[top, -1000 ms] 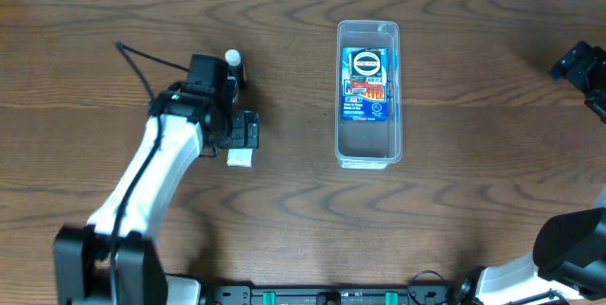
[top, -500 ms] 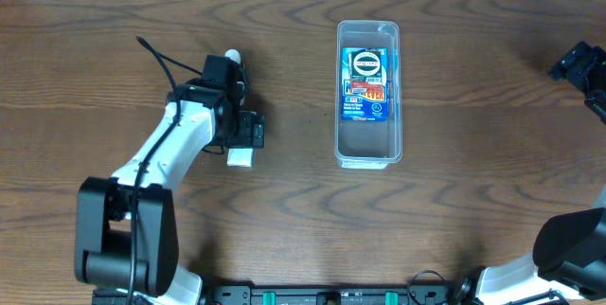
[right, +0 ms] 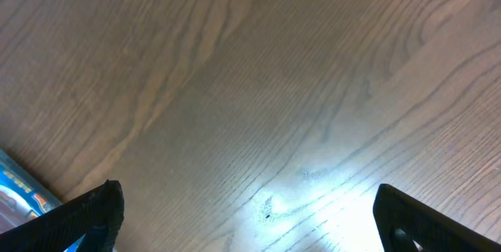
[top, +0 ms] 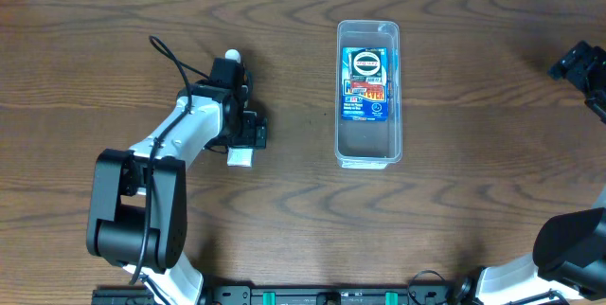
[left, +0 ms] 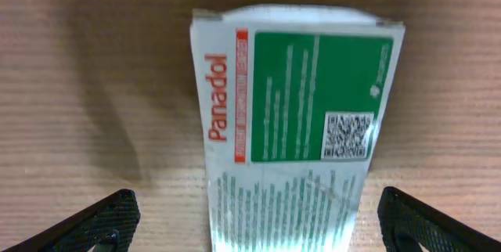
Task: Pack container
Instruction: 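Lower the left gripper and grasp the Panadol box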
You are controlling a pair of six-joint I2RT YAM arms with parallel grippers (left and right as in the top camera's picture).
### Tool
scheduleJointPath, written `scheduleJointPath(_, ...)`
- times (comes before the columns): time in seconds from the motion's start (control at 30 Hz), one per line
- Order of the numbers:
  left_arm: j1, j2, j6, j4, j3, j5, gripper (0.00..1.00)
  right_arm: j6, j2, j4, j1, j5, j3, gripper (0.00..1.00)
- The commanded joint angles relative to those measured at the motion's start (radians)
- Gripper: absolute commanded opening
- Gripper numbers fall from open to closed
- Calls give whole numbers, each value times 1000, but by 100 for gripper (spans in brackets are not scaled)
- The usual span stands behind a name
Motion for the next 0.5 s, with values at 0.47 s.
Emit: scheduleJointPath(0.47, -13, 44, -6, 14, 20, -18, 98, 11, 5, 2, -5, 3, -2, 99)
